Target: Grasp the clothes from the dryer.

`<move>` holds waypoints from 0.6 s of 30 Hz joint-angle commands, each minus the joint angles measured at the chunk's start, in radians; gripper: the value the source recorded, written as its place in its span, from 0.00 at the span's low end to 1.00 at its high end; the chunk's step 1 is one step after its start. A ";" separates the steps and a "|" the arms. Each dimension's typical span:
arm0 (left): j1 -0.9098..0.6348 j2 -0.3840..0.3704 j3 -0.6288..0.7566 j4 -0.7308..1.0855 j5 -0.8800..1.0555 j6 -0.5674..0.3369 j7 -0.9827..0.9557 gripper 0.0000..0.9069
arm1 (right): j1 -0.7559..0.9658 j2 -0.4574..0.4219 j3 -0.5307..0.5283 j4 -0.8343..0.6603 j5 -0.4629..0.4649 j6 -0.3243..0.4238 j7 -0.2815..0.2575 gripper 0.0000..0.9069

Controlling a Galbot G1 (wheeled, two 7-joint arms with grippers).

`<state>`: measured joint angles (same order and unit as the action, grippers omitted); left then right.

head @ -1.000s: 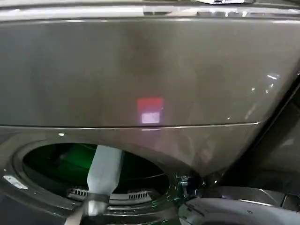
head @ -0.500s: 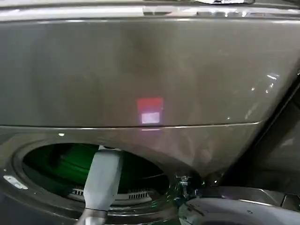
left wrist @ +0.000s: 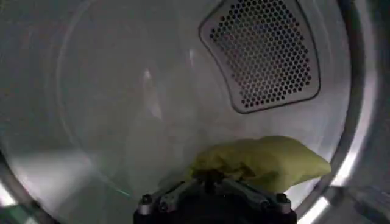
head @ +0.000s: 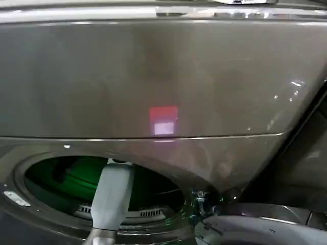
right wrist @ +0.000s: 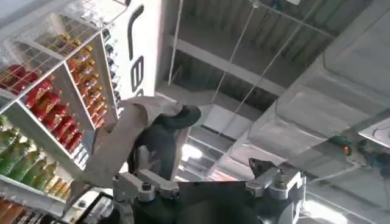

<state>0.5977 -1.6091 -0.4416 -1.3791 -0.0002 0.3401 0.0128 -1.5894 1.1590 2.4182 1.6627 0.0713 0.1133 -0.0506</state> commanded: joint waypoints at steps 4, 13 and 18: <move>-0.001 -0.028 0.001 0.006 -0.001 -0.002 0.003 0.00 | 0.001 -0.003 -0.001 -0.010 0.003 0.023 -0.003 1.00; -0.001 -0.026 0.000 0.007 -0.002 -0.002 0.003 0.00 | 0.002 -0.001 -0.003 -0.009 -0.005 0.022 0.000 1.00; 0.002 -0.026 0.000 0.006 -0.004 -0.004 -0.001 0.00 | 0.006 -0.003 0.000 0.005 -0.048 -0.021 0.024 1.00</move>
<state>0.5961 -1.6091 -0.4418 -1.3719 -0.0039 0.3388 0.0143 -1.5885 1.1581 2.4158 1.6578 0.0575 0.1246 -0.0436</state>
